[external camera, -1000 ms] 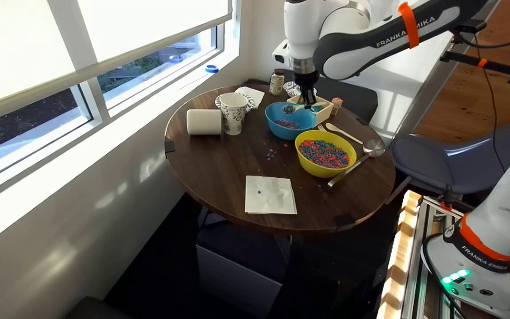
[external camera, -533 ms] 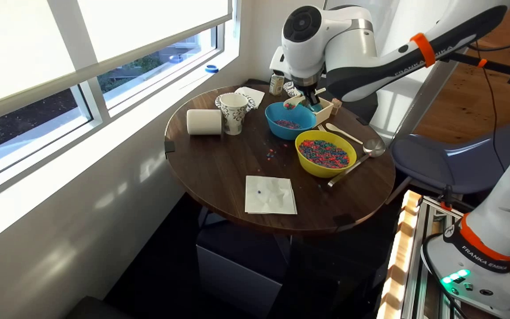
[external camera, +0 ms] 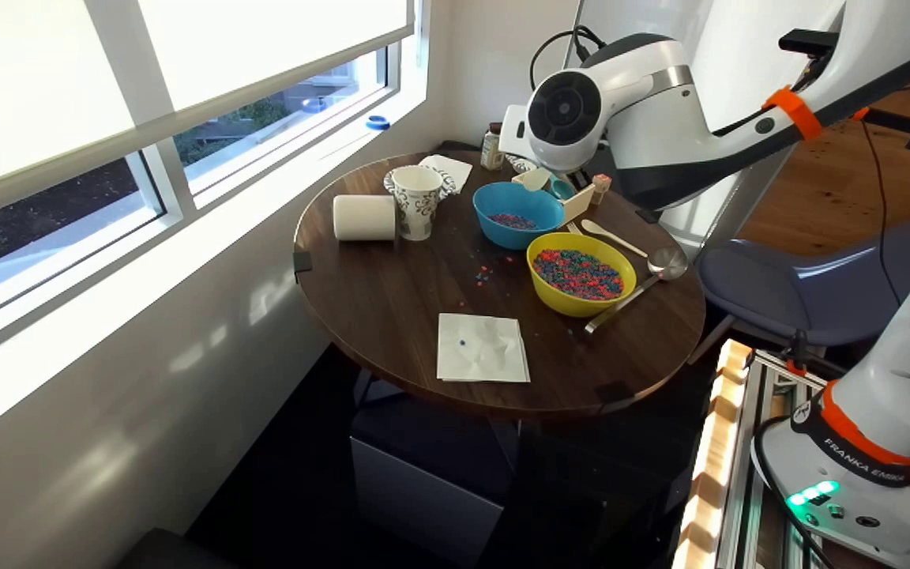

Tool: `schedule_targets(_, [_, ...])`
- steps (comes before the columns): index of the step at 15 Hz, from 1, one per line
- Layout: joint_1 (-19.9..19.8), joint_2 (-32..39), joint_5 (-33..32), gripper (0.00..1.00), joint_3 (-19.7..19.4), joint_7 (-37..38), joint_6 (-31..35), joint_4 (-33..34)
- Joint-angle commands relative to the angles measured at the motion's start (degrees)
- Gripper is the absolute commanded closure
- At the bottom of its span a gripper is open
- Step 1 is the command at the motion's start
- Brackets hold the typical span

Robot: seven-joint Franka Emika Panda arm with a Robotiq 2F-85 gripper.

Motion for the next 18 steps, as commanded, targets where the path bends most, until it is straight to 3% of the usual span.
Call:
schedule_targets(1, [0.4,-2.8,-1.0,0.97,0.3,1.4,-1.5,-3.1])
schedule_targets(3, [0.6,-3.9,4.2,0.97,0.3,-0.6,-1.4,-3.3])
schedule_targets(8, [2.5,-7.4,26.2,0.97,0.9,-11.4,-7.3,-3.4])
schedule_targets(11, [3.7,-9.3,35.1,0.97,1.1,-14.9,-11.3,-2.9])
schedule_targets(14, [4.2,-10.2,40.4,0.97,1.1,-16.5,-15.6,-2.5])
schedule_targets(18, [3.7,-9.0,42.6,0.97,0.5,-15.8,-18.2,-2.8])
